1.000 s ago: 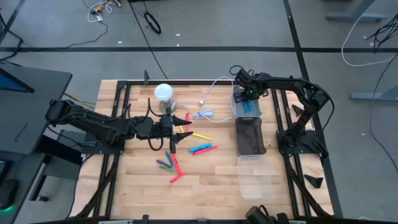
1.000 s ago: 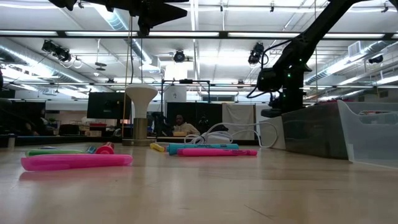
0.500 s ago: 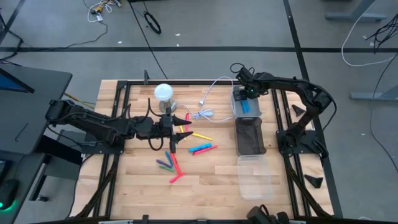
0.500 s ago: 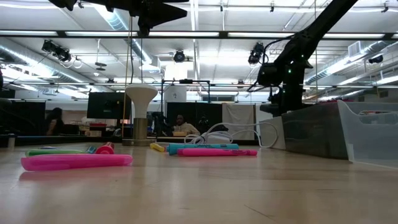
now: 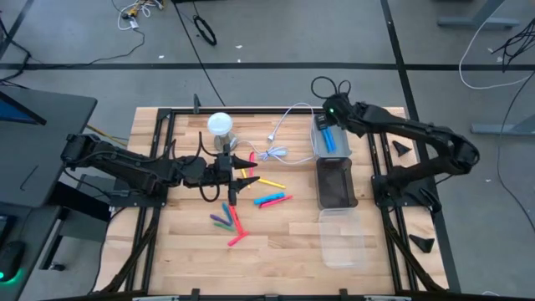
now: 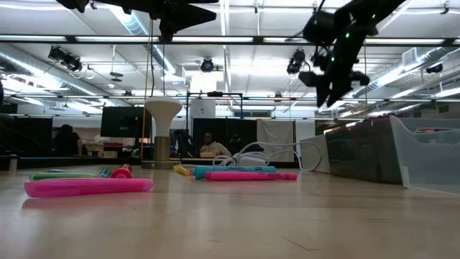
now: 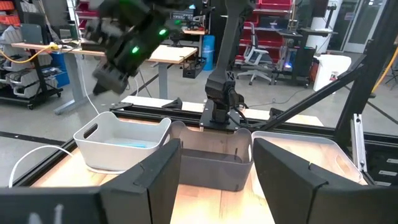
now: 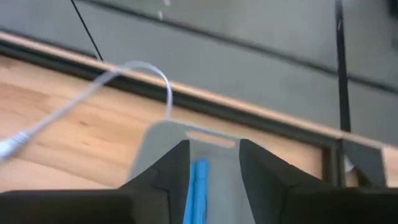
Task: Pick & Place Markers
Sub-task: Put the pink highlighter into the gray bin
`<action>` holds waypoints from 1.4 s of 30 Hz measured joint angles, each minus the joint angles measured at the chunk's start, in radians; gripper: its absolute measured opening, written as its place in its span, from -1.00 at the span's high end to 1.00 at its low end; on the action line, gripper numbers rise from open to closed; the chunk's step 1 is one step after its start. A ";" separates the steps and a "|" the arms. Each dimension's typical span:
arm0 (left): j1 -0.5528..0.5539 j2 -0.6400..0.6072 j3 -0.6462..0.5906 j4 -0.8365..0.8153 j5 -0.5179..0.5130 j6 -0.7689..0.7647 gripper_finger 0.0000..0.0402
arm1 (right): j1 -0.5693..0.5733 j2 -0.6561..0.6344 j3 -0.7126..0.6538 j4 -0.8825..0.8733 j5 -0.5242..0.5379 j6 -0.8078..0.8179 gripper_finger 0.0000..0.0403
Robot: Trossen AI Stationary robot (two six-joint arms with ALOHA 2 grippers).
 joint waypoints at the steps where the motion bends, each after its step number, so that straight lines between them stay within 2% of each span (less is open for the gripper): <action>1: 0.000 0.000 0.000 0.000 0.000 0.000 -0.04 | 0.028 -0.018 0.000 0.004 0.029 0.000 0.31; 7: 0.000 0.000 0.000 -0.001 0.000 0.000 -0.04 | 0.224 -0.104 -0.029 0.059 0.199 -0.065 0.27; 10: 0.000 0.000 0.000 -0.002 0.000 0.000 -0.04 | 0.322 -0.152 -0.105 0.163 0.225 -0.103 0.23; 16: 0.000 0.000 0.000 -0.003 0.000 -0.001 -0.04 | 0.487 -0.260 -0.338 0.436 0.226 -0.132 0.11; 20: 0.000 0.000 0.000 -0.003 0.000 -0.001 -0.04 | 0.578 -0.307 -0.459 0.600 0.185 -0.156 0.05; 25: 0.000 0.000 0.000 -0.003 0.000 -0.001 -0.04 | 0.669 -0.321 -0.545 0.759 0.154 -0.168 0.03; 30: -0.001 0.000 0.000 -0.003 0.001 -0.008 -0.04 | 0.716 -0.320 -0.551 0.873 0.137 -0.211 0.03; 36: -0.002 0.000 0.000 -0.006 0.072 -0.067 -0.04 | 0.762 -0.320 -0.551 1.063 0.011 -0.284 0.04; 42: -0.029 0.000 0.000 -0.114 0.094 -0.165 -0.04 | 0.789 -0.320 -0.551 1.081 -0.003 -0.284 0.04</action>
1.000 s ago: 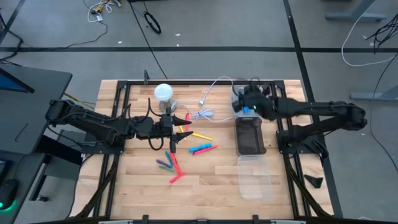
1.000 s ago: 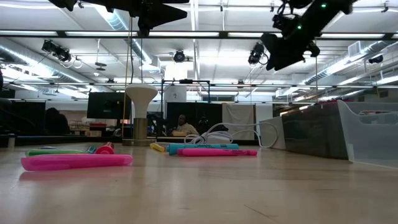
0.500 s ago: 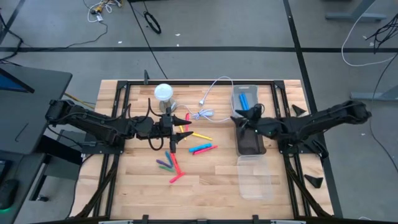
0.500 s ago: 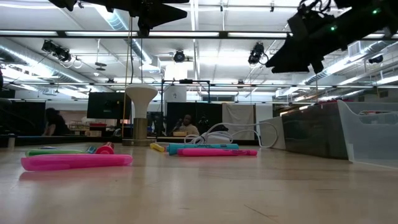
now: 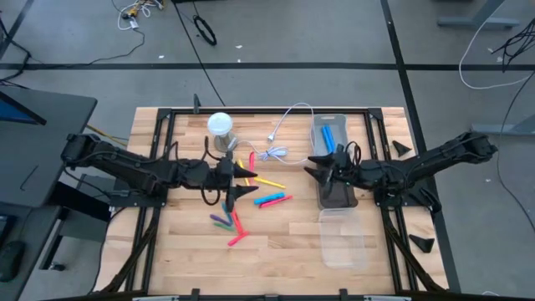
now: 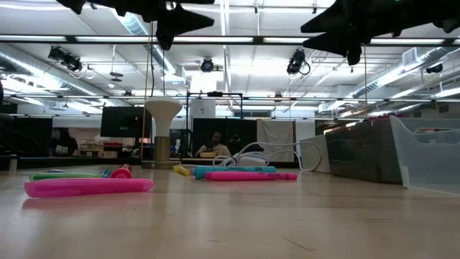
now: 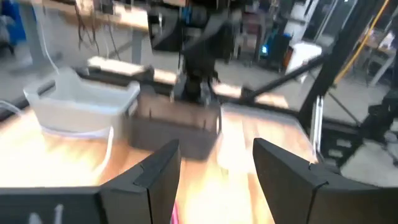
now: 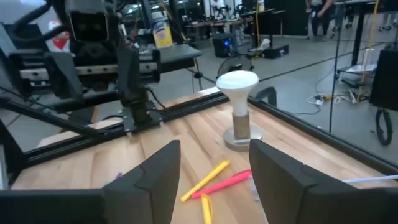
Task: Pick & Place Markers
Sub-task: Put the pink highlighter into the gray bin
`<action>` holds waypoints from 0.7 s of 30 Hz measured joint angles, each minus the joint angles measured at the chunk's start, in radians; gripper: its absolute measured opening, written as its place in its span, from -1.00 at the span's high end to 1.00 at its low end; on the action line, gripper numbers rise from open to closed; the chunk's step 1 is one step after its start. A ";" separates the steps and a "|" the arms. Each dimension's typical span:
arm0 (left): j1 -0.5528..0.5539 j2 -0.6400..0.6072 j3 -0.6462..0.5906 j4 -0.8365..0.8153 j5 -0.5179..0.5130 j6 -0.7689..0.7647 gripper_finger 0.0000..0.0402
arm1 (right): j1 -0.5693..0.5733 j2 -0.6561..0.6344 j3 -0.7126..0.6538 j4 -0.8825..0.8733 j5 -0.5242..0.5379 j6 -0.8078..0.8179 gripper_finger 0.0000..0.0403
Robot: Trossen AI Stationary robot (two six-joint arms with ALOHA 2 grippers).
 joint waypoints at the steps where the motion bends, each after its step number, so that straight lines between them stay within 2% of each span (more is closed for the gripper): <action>1: -0.004 0.000 0.000 -0.025 0.000 -0.013 -0.04 | 0.001 0.000 0.000 0.000 -0.011 0.000 0.04; 6: -0.021 0.000 0.000 -0.144 0.036 -0.033 -0.04 | 0.001 0.000 0.000 0.000 -0.065 0.001 0.04; 11: -0.020 0.000 0.000 -0.255 0.117 -0.048 -0.04 | 0.001 0.000 0.000 -0.001 -0.065 -0.001 0.04; 18: -0.015 0.000 0.000 -0.440 0.175 -0.099 -0.04 | 0.001 0.000 0.000 -0.002 -0.065 0.000 0.04; 21: -0.015 0.001 0.038 -0.607 0.195 -0.075 -0.04 | 0.001 0.000 0.000 -0.002 -0.065 -0.001 0.04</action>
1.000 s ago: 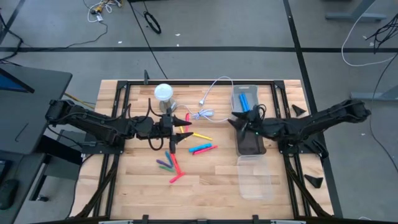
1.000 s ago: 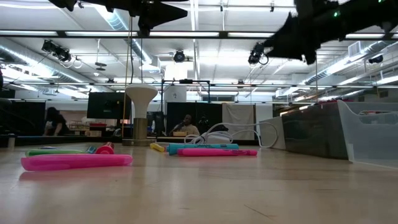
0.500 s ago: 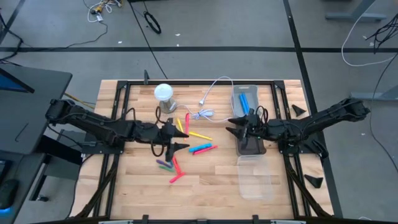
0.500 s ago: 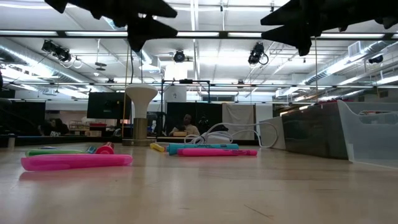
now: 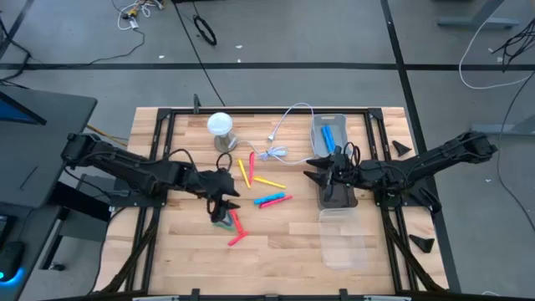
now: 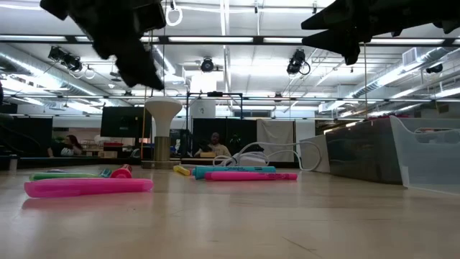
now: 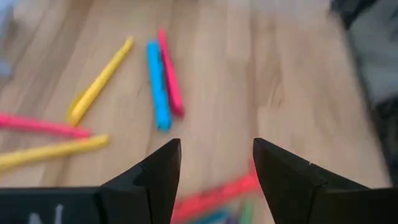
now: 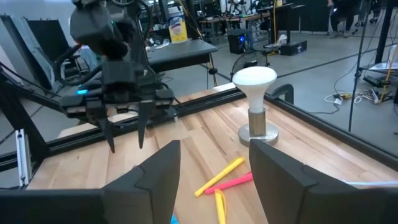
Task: Pick & Place Markers
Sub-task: Put the pink highlighter into the gray bin
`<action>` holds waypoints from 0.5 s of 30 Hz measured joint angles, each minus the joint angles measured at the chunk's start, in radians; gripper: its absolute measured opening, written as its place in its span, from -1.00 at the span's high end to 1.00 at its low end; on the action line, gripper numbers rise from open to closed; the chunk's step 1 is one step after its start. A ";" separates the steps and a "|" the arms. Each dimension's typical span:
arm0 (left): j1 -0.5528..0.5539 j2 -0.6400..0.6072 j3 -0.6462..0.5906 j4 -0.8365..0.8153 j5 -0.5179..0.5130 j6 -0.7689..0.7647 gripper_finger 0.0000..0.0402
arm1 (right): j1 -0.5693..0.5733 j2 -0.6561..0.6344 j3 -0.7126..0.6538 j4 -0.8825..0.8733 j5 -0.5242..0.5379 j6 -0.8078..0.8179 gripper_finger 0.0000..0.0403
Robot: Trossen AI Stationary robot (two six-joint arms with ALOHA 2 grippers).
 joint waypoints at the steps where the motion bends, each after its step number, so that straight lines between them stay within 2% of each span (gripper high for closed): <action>1: -0.001 0.003 0.028 -0.069 0.000 0.014 -0.04 | 0.000 0.000 0.000 0.000 0.000 0.000 0.04; 6: 0.000 0.027 0.190 -0.380 -0.039 0.141 -0.04 | 0.000 0.000 0.000 -0.004 0.000 -0.010 0.04; 10: 0.000 0.046 0.290 -0.534 -0.071 0.310 -0.04 | 0.000 0.000 0.000 -0.006 0.000 -0.011 0.04; 15: -0.001 0.046 0.345 -0.629 -0.081 0.511 -0.04 | 0.000 0.000 0.000 -0.006 0.000 -0.010 0.04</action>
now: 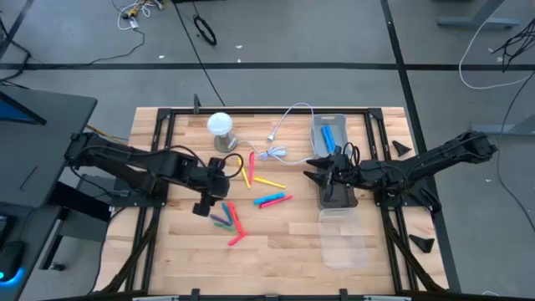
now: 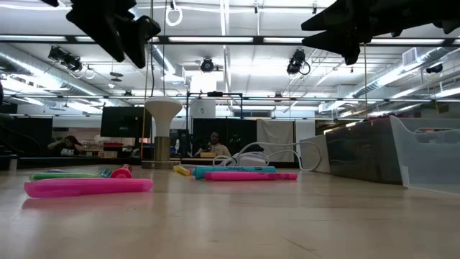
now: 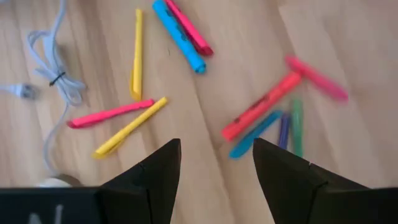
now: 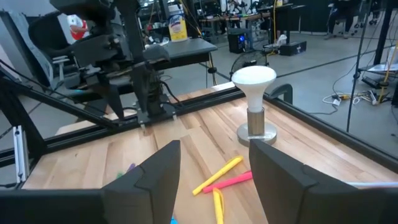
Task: Pick & Place Markers
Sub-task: Put the pink highlighter into the gray bin
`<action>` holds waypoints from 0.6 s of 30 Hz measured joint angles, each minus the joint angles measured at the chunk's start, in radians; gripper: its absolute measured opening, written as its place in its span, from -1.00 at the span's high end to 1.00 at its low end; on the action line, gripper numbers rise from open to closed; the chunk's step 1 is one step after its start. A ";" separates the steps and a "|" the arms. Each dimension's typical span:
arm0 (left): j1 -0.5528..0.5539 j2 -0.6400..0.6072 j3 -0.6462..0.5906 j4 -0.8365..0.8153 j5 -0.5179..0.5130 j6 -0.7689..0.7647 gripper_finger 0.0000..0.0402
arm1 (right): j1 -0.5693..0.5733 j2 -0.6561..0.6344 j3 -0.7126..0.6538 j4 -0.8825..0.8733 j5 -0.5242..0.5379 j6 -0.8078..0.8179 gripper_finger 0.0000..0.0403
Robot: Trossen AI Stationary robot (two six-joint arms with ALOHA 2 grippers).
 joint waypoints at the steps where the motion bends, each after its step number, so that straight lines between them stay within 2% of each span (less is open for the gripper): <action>1: 0.000 0.001 0.005 -0.017 0.005 0.048 -0.04 | 0.000 0.000 0.000 0.000 0.000 0.000 0.04; 7: 0.000 0.000 0.017 -0.029 0.062 0.319 -0.04 | 0.000 0.000 0.000 0.000 0.000 -0.010 0.04; 13: 0.000 0.001 0.017 -0.035 0.061 0.486 -0.04 | 0.000 0.000 0.000 0.000 0.000 -0.024 0.04; 18: 0.000 0.051 0.018 -0.040 0.062 0.560 -0.04 | 0.000 0.000 0.000 -0.001 0.000 -0.026 0.04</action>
